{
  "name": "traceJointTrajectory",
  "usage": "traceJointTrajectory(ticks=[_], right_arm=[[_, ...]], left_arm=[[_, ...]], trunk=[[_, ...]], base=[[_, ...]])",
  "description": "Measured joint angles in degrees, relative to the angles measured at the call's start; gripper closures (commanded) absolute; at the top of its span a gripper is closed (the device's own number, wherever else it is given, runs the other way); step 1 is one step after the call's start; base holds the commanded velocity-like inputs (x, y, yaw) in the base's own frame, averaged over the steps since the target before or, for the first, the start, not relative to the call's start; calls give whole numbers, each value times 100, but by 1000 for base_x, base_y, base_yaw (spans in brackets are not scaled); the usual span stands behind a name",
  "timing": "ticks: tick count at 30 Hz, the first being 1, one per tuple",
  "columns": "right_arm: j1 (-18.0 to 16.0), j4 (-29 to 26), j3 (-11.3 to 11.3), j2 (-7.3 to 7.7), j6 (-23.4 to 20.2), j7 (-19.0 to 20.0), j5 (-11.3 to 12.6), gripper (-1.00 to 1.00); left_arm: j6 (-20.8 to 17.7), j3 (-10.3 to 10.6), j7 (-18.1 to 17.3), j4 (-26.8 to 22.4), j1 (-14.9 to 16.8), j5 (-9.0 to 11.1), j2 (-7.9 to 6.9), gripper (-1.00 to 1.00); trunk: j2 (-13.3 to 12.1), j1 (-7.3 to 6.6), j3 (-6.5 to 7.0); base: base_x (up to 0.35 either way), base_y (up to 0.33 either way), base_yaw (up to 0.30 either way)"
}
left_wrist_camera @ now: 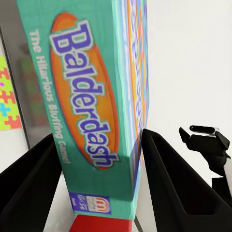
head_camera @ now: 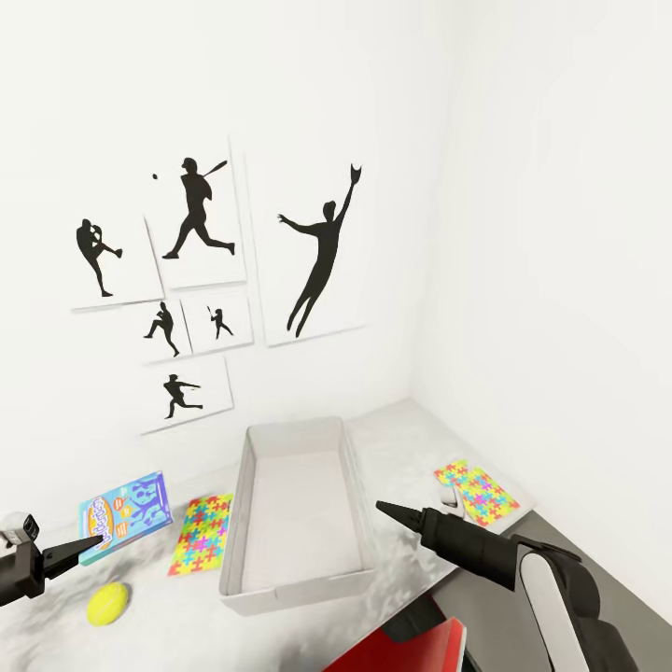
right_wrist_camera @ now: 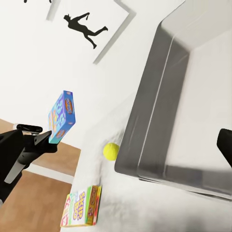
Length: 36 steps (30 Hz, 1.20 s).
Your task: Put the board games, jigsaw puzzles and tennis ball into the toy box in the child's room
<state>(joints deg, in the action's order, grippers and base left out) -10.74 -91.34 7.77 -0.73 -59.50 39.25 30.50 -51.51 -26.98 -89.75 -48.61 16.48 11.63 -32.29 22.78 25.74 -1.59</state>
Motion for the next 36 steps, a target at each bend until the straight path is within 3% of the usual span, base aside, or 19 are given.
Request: traceJointTrajectory(ticks=[7, 12, 16, 20, 24, 30, 32, 36], right_arm=[[0, 2, 129, 0, -13, 29, 0, -100], [0, 4, 515, 7, -23, 63, 5, -100], [0, 4, 625, 18, -24, 87, 8, -100], [0, 4, 680, 82, -24, 109, 20, -100], [0, 4, 754, 220, -23, 113, 56, -100], [0, 18, 928, 314, -23, 114, 69, -100], [0, 20, 995, 328, -23, 112, 70, -100], [0, 21, 1031, 334, -23, 109, 61, -100]], left_arm=[[0, -5, 0, 0, 0, 0, -1, 100], [-14, -41, 0, -42, 0, 3, 4, 100], [-49, -41, 0, -53, 8, 1, 6, 100], [-367, -29, 0, -261, 103, 2, 10, 100], [-700, 51, 1, -584, 649, -30, 57, 100], [-784, 848, 0, -581, 1685, -58, 274, 100], [-788, 1265, 310, -292, 2228, -85, 516, 100], [-786, 1511, 824, 323, 2927, -115, 857, 100]], trunk=[[0, 0, 0], [0, 0, 0], [0, 0, 0], [0, 0, 1], [0, 0, 1], [-1, 1, 1], [-2, 1, 1], [-1, 0, 0]], base=[[0, 0, 0], [0, 0, 0], [0, 0, 0], [0, 0, 0], [0, 0, 0], [0, 0, 0], [0, 0, 0], [0, 0, 0]])
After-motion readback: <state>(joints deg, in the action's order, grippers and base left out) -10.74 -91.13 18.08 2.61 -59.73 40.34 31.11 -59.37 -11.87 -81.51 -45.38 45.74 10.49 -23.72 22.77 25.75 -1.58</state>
